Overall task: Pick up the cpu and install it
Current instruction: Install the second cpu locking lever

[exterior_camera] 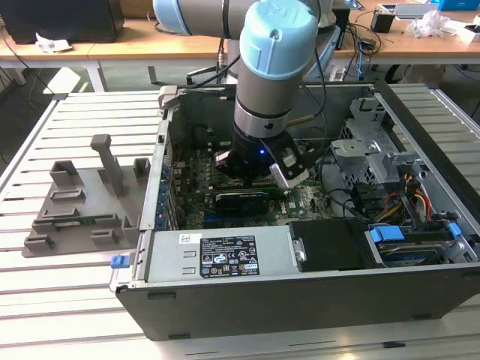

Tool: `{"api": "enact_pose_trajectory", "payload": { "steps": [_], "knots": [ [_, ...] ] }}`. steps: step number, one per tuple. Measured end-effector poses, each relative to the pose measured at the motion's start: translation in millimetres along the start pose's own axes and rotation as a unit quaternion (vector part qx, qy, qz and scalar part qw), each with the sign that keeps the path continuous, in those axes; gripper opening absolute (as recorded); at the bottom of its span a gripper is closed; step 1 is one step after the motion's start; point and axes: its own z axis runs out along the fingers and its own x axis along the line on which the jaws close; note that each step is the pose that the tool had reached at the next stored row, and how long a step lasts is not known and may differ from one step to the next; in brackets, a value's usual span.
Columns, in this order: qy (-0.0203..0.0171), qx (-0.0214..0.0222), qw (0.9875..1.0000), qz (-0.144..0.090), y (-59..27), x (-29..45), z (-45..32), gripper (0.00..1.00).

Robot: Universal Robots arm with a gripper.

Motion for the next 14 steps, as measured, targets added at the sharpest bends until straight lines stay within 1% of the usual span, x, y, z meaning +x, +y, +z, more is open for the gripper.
{"api": "enact_pose_trajectory", "payload": {
  "steps": [1, 2, 4, 6, 9, 14],
  "knots": [
    [0.0025, -0.0282, 0.9996, -0.002, 8.7, -14.8, 3.4, 0.11],
    [0.0025, -0.0282, 0.9996, -0.002, 9.4, 1.4, 6.0, 0.11],
    [0.0024, -0.0282, 0.9996, -0.002, 9.8, 13.9, 8.3, 0.11],
    [0.0024, -0.0282, 0.9996, -0.002, 9.8, 23.2, 10.2, 0.11],
    [0.0023, -0.0283, 0.9996, -0.002, 9.3, 28.5, 11.2, 0.11],
    [0.0023, -0.0288, 0.9996, -0.002, 8.7, 39.8, 13.4, 0.11]
  ]
}}
